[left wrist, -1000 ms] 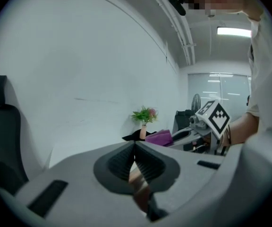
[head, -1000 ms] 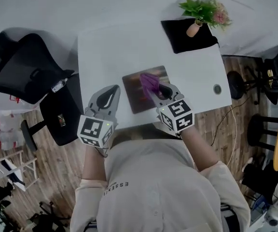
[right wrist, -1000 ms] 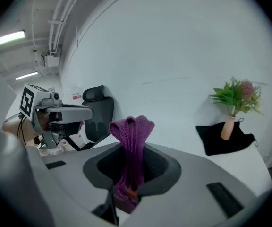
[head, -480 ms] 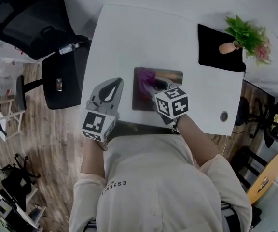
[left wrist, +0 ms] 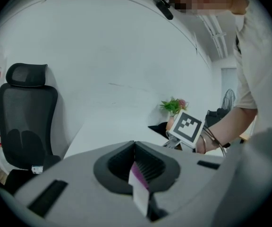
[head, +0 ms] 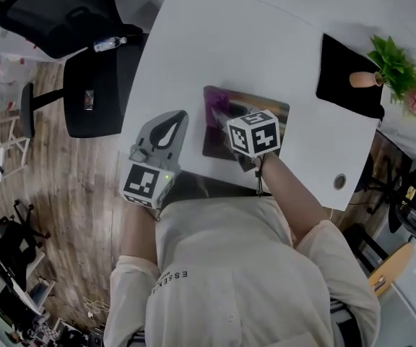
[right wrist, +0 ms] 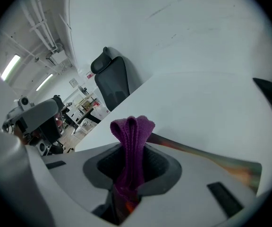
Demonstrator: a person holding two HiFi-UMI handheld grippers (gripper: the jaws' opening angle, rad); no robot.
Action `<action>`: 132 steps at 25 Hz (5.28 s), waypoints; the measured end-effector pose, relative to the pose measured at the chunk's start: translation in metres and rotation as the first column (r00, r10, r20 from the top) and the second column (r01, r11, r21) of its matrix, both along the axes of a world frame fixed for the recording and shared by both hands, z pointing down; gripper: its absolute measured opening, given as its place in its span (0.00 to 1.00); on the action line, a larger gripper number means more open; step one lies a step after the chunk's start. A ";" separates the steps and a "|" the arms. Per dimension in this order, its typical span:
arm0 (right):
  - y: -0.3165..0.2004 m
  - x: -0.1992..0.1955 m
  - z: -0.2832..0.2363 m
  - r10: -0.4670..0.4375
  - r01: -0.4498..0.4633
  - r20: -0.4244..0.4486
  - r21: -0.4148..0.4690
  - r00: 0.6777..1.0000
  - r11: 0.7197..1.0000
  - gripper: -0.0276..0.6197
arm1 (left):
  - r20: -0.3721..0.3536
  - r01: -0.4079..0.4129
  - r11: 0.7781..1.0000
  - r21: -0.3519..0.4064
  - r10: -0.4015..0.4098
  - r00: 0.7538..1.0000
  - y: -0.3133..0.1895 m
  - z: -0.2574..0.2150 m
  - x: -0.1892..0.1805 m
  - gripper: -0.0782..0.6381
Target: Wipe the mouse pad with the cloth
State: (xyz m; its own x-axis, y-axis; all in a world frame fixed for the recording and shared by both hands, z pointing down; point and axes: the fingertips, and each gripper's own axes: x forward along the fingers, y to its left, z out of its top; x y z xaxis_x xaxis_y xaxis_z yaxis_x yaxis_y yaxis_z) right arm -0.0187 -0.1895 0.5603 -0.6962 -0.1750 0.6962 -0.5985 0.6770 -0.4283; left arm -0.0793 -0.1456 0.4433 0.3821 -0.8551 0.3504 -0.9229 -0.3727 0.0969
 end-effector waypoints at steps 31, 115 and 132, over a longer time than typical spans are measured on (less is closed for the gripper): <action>-0.027 0.132 0.019 0.207 -0.186 -0.233 0.111 0.950 0.976 0.21 | 0.056 -0.208 0.978 0.016 0.207 0.977 -0.016 0.001 0.065 0.11; 0.016 0.217 0.025 0.196 -0.193 -0.301 0.038 0.933 0.980 0.21 | 0.044 -0.260 0.965 0.043 0.258 0.965 -0.018 -0.019 0.133 0.11; 0.014 0.213 -0.012 0.313 -0.309 -0.298 0.063 0.902 0.949 0.21 | 0.035 -0.322 0.943 0.091 0.320 0.947 -0.013 -0.038 0.110 0.11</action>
